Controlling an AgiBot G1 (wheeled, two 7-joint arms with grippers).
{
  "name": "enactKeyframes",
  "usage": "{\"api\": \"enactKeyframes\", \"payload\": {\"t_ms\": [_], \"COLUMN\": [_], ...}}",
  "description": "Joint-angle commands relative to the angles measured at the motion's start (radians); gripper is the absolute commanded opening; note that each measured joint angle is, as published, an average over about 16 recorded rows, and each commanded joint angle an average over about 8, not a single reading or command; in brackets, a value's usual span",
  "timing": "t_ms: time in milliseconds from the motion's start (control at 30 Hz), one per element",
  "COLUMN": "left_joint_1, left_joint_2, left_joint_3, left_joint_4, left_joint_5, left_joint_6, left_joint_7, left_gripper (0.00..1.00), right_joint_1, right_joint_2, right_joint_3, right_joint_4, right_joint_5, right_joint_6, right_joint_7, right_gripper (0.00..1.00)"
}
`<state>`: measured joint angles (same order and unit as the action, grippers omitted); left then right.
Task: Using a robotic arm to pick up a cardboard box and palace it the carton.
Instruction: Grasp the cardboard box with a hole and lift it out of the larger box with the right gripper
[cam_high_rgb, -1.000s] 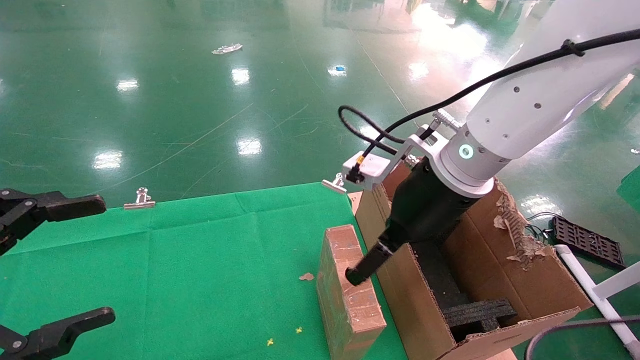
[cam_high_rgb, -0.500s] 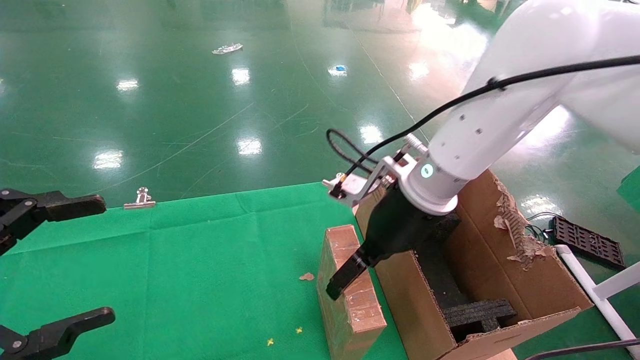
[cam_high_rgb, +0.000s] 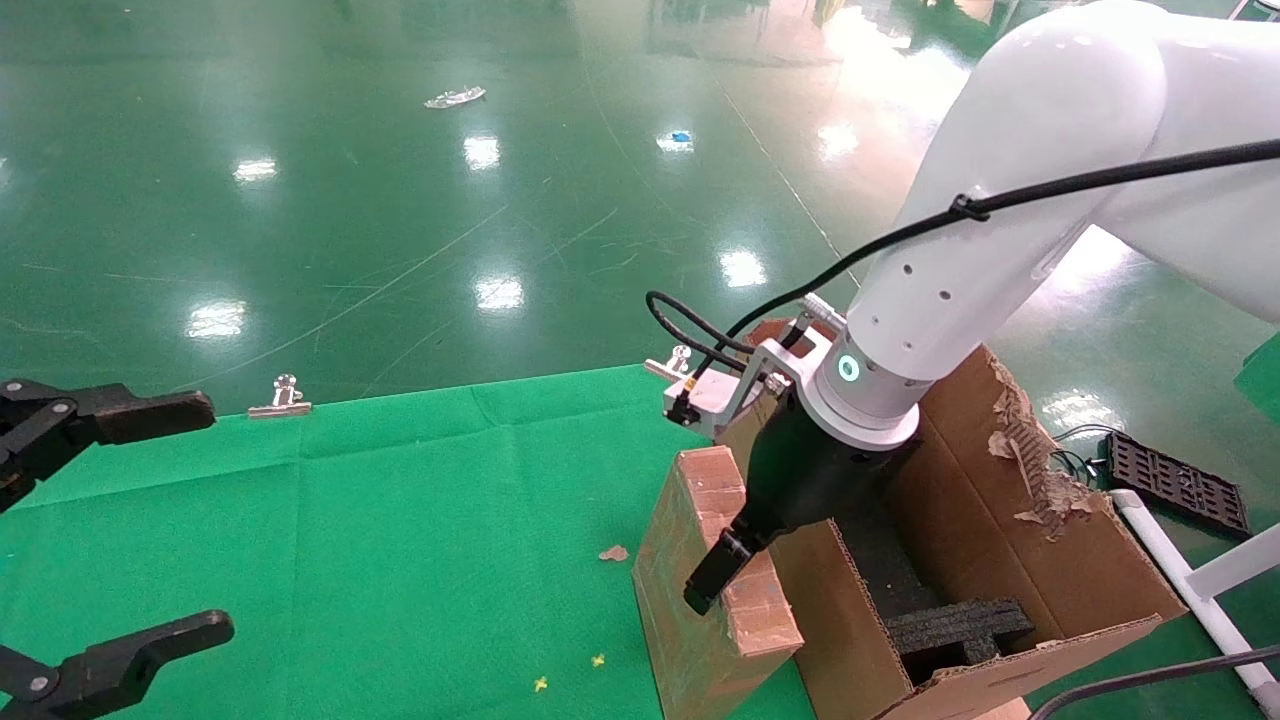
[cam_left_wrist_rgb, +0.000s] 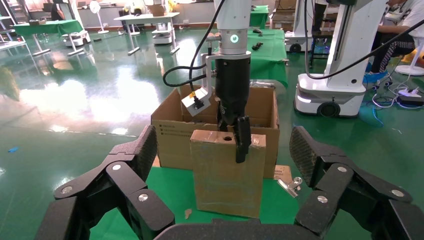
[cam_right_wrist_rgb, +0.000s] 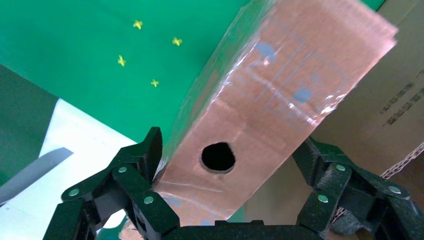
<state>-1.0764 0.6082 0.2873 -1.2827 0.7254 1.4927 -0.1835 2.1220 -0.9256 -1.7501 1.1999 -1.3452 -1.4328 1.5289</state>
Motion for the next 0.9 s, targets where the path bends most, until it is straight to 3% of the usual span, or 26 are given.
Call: {"api": "enactKeyframes", "payload": {"t_ms": [33, 533, 900], "left_joint_1": [0.0, 0.0, 0.0], "left_joint_2": [0.0, 0.0, -0.001], "left_joint_3": [0.0, 0.001, 0.002], "left_joint_4": [0.0, 0.0, 0.0], "left_joint_5": [0.0, -0.001, -0.001], "left_joint_6": [0.0, 0.0, -0.001], "left_joint_7": [0.0, 0.001, 0.001], "left_gripper": [0.0, 0.0, 0.0], "right_joint_1": [0.0, 0.0, 0.062], "right_joint_2": [0.005, 0.023, 0.105], "right_joint_3": [-0.002, -0.011, 0.054], "right_joint_4": [0.018, 0.055, 0.043], "right_joint_5": [-0.004, -0.03, 0.008], "right_joint_6": [0.002, 0.012, 0.057], "right_joint_7": [0.01, 0.018, -0.081], "right_gripper": [0.0, 0.0, 0.0]}}
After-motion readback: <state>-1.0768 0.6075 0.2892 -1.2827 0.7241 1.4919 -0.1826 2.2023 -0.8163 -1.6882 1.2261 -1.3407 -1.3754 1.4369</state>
